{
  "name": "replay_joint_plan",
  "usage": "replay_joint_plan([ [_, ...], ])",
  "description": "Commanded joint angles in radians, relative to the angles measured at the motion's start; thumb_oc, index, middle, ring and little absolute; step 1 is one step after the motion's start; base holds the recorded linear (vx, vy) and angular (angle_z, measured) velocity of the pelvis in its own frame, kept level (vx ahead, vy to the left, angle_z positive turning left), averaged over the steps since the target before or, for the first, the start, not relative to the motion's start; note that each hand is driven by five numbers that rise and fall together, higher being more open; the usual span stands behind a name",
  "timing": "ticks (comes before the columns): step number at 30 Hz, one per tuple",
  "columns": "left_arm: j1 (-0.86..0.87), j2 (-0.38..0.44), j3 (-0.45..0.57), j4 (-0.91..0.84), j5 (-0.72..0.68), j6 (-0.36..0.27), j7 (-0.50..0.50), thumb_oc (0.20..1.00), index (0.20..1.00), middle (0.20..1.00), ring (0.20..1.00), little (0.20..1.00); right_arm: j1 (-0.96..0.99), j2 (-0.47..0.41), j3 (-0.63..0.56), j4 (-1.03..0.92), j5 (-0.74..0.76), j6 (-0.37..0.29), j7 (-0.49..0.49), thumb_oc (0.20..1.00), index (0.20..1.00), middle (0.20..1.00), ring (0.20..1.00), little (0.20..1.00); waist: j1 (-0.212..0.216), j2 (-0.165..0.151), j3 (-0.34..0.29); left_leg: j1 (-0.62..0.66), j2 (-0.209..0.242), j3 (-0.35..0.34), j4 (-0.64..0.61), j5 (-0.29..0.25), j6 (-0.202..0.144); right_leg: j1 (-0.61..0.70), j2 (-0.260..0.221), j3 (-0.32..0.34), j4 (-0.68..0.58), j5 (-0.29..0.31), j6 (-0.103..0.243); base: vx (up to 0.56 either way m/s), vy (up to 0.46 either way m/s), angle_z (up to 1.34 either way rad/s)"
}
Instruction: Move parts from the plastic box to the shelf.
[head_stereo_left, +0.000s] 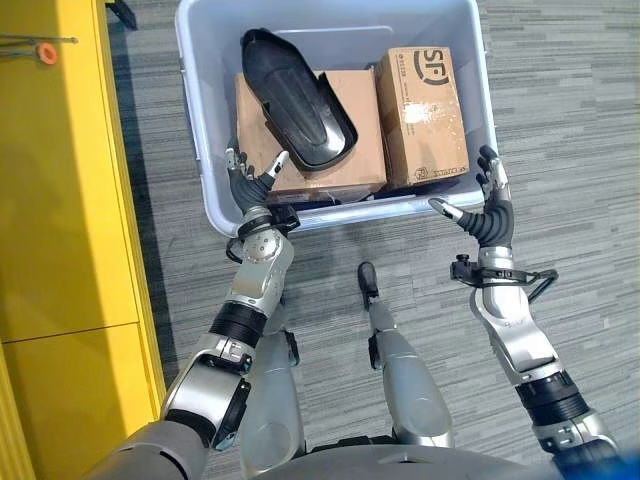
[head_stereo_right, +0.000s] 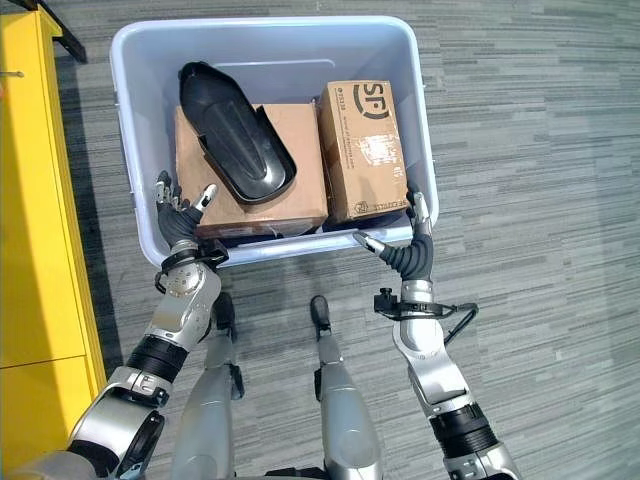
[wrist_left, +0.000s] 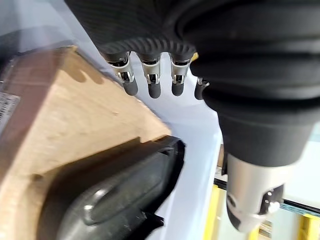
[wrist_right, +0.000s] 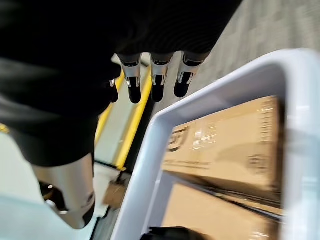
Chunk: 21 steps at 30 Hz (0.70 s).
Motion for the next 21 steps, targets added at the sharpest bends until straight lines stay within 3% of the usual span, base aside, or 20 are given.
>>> replay_joint_plan([
  [1, -0.024, 0.034, -0.015, -0.046, 0.017, -0.049, -0.057, 1.0, 1.0, 1.0, 1.0, 1.0, -0.067, -0.039, -0.045, -0.002, -0.03, -0.027, 0.017, 1.0, 1.0, 1.0, 1.0, 1.0, 0.0, 0.011, -0.038, 0.003, -0.001, -0.022, 0.063, -0.092, -0.011, 0.049, -0.101, -0.077, 0.071, -0.084, 0.05, 0.02, -0.017, 0.08],
  [13, 0.11, 0.123, -0.115, -0.317, -0.059, -0.053, -0.247, 1.0, 1.0, 1.0, 1.0, 1.0, -0.463, -0.1, 0.074, 0.263, 0.137, -0.018, 0.068, 1.0, 1.0, 1.0, 1.0, 1.0, 0.072, 0.04, -0.036, 0.02, -0.024, -0.052, 0.055, -0.089, -0.006, 0.089, -0.112, -0.101, 0.075, -0.095, 0.044, 0.01, -0.019, 0.12],
  [16, 0.216, 0.185, -0.159, -0.446, -0.124, -0.045, -0.336, 1.0, 1.0, 1.0, 1.0, 1.0, -0.687, -0.145, 0.143, 0.475, 0.279, -0.015, 0.103, 1.0, 1.0, 1.0, 1.0, 1.0, 0.114, 0.051, -0.024, 0.015, -0.031, -0.06, 0.05, -0.084, -0.004, 0.094, -0.117, -0.111, 0.074, -0.099, 0.042, 0.01, -0.007, 0.09],
  [21, 0.269, 0.205, -0.19, -0.496, -0.173, -0.04, -0.37, 1.0, 1.0, 1.0, 1.0, 1.0, -0.854, -0.167, 0.192, 0.656, 0.386, -0.019, 0.119, 1.0, 1.0, 1.0, 1.0, 1.0, 0.148, 0.068, -0.002, 0.005, -0.04, -0.069, 0.051, -0.083, -0.001, 0.096, -0.118, -0.12, 0.077, -0.102, 0.04, 0.01, 0.002, 0.15],
])
